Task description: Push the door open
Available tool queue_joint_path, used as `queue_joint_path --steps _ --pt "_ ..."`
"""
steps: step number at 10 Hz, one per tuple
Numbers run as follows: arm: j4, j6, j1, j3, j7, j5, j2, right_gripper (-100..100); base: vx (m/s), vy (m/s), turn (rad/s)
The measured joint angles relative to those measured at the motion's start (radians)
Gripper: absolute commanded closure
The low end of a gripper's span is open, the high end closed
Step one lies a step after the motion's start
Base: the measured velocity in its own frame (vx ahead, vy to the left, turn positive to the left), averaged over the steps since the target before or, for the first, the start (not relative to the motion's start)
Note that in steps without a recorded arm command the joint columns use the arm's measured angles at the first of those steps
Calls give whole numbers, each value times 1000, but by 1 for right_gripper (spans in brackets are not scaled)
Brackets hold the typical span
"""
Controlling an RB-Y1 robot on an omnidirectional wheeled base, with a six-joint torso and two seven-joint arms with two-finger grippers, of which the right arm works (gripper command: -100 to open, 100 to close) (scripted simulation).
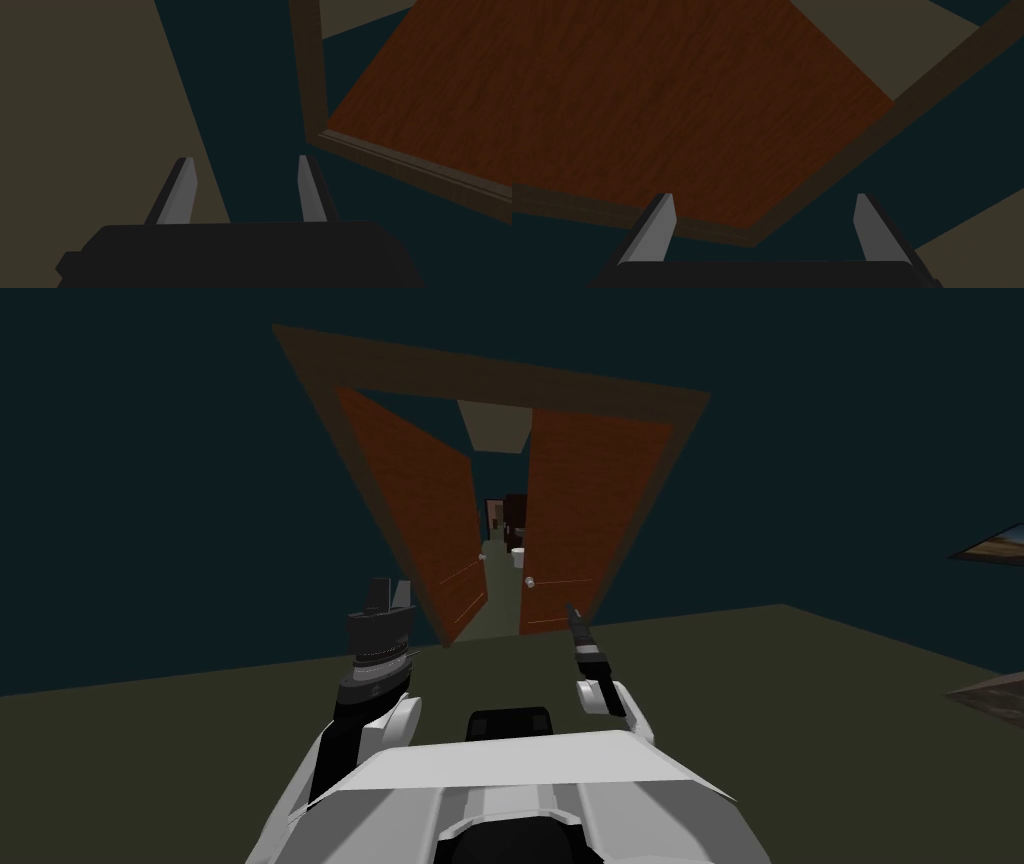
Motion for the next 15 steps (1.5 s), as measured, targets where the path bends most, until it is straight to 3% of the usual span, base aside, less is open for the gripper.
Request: queue_joint_path --steps 2,15 --pt "55 -14 -22 -14 41 18 -9 -100 96 9 -17" --pt "452 -139 -165 -86 347 156 -18 -100 98 9 -16"
